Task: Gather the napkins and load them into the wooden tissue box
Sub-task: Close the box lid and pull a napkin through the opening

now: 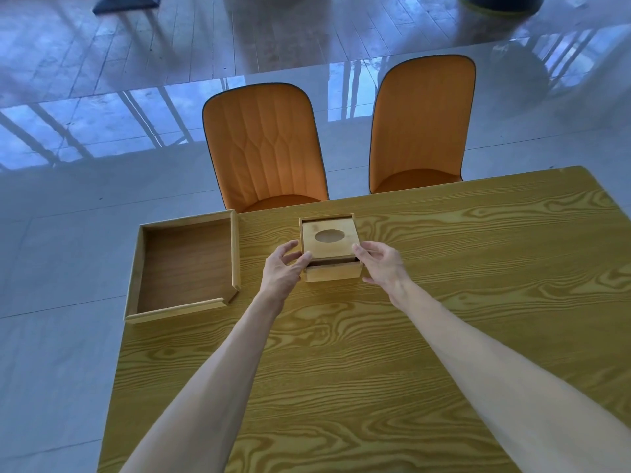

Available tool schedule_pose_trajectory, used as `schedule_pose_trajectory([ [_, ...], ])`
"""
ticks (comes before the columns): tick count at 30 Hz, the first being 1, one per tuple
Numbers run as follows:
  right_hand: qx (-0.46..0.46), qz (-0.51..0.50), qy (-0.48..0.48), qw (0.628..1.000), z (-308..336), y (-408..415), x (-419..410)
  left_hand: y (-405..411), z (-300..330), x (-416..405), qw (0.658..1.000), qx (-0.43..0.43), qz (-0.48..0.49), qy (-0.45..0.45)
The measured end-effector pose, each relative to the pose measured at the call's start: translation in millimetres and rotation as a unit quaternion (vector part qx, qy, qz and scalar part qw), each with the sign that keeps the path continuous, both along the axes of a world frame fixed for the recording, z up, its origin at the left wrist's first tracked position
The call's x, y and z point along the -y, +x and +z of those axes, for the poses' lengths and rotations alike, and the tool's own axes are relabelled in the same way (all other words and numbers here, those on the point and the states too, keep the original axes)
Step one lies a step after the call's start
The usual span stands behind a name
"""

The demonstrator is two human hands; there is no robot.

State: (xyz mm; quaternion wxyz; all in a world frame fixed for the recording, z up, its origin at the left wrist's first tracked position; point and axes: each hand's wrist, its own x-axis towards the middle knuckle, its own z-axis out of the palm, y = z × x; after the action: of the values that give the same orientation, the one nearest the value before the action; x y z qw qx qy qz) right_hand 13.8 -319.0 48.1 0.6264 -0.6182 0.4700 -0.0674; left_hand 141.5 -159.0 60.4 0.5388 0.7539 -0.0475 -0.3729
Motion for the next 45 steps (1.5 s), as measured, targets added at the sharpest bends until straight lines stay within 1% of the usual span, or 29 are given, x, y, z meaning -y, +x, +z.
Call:
schedule_pose_trajectory([
  [10,-0.008,0.008,-0.034,0.999,-11,1,3,0,-13,2,0.999,0.032,0.005,0.018],
  [18,-0.032,0.028,-0.107,0.993,-16,2,4,1,-17,5,0.997,0.063,-0.004,0.047],
  [20,-0.055,0.047,-0.146,0.987,-16,4,5,5,-20,6,0.997,0.058,-0.007,0.047],
  [22,-0.076,0.066,-0.244,0.965,-11,4,4,5,-20,7,0.997,0.054,-0.015,0.048],
  [24,-0.092,0.088,-0.368,0.921,-5,11,4,6,-20,8,0.998,0.050,-0.009,0.048],
  [25,-0.097,0.107,-0.412,0.900,-1,16,4,6,-20,9,0.998,0.049,-0.003,0.048],
  [29,-0.112,0.222,-0.515,0.820,13,40,3,3,-19,15,0.997,0.056,0.003,0.059],
  [32,-0.123,0.301,-0.554,0.767,18,57,4,2,-20,18,0.996,0.058,0.006,0.068],
  [36,-0.149,0.368,-0.572,0.717,17,71,5,1,-24,18,0.996,0.047,0.015,0.069],
  [45,-0.165,0.387,-0.592,0.688,13,83,4,2,-26,18,0.997,0.048,0.012,0.059],
])
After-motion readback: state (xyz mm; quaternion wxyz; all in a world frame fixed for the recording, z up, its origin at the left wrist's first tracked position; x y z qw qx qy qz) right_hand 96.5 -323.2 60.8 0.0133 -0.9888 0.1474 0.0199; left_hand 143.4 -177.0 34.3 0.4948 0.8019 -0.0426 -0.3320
